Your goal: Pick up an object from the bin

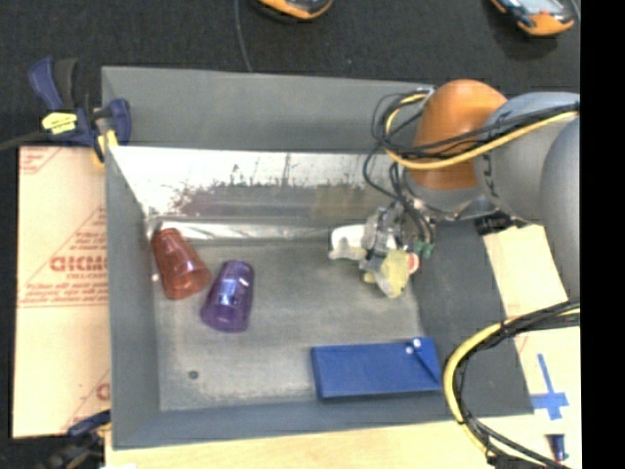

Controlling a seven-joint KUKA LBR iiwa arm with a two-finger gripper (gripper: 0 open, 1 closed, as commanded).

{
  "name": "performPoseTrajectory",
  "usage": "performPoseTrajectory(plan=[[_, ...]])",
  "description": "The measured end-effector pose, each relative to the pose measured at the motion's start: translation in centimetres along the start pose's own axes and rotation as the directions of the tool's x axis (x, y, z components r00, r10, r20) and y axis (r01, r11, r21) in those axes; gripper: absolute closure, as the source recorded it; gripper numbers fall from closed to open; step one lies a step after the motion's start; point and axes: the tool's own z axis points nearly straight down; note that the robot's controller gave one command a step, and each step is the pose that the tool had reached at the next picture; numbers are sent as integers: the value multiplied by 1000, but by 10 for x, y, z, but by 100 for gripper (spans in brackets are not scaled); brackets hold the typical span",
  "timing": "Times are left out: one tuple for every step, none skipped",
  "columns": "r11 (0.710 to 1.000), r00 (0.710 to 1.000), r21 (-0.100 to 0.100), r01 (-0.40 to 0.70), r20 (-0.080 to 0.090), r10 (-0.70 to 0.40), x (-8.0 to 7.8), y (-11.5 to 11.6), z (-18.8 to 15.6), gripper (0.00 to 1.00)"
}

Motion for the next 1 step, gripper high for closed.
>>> performPoseTrajectory(plan=[[1000,1000,-1,0,3,0,-1,0,-48,100]])
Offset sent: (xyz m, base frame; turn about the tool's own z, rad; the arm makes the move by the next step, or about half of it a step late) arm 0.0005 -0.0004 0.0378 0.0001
